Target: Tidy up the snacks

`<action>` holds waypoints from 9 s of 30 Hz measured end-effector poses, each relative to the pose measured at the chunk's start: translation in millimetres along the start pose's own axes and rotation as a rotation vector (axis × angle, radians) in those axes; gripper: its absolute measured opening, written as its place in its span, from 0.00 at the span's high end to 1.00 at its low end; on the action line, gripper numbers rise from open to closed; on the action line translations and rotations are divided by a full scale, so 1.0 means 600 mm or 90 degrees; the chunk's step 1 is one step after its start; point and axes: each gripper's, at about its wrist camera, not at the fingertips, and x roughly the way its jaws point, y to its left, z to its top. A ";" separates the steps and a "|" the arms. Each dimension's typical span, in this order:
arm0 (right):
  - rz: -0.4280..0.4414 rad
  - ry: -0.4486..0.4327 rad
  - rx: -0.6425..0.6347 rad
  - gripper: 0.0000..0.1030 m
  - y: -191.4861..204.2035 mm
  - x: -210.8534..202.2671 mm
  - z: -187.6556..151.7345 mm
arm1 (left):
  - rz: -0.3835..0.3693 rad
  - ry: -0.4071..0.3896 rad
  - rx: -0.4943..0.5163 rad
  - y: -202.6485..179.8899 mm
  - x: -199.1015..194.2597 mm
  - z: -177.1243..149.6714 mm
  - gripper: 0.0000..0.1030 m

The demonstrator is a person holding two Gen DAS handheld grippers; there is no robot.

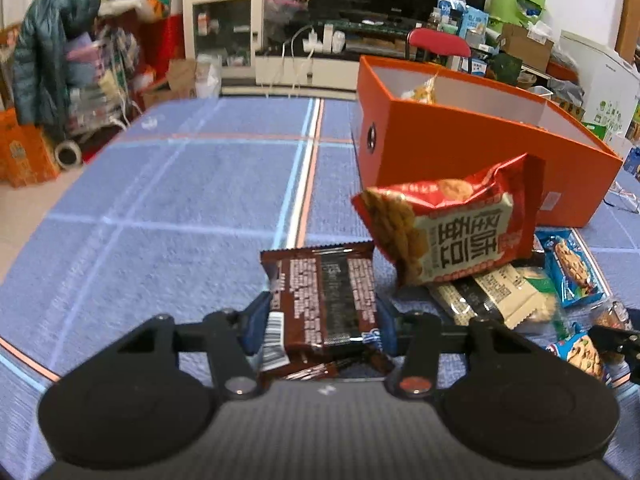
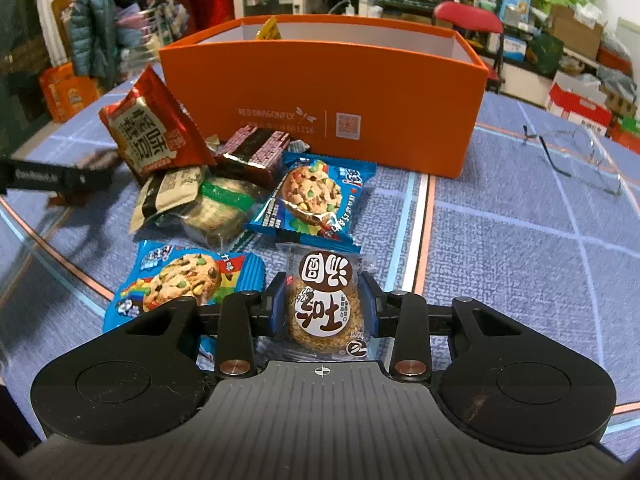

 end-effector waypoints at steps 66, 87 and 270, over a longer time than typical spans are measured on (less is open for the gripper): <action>-0.024 -0.178 0.012 0.82 -0.049 -0.061 0.303 | -0.080 -0.170 0.094 -0.153 -0.034 0.256 0.51; -0.050 -0.176 0.090 0.49 -0.045 -0.142 0.130 | -0.010 -0.167 0.031 -0.033 -0.135 0.127 0.05; -0.064 -0.168 0.070 0.64 -0.094 0.001 0.325 | -0.112 -0.066 0.100 -0.227 0.059 0.302 0.43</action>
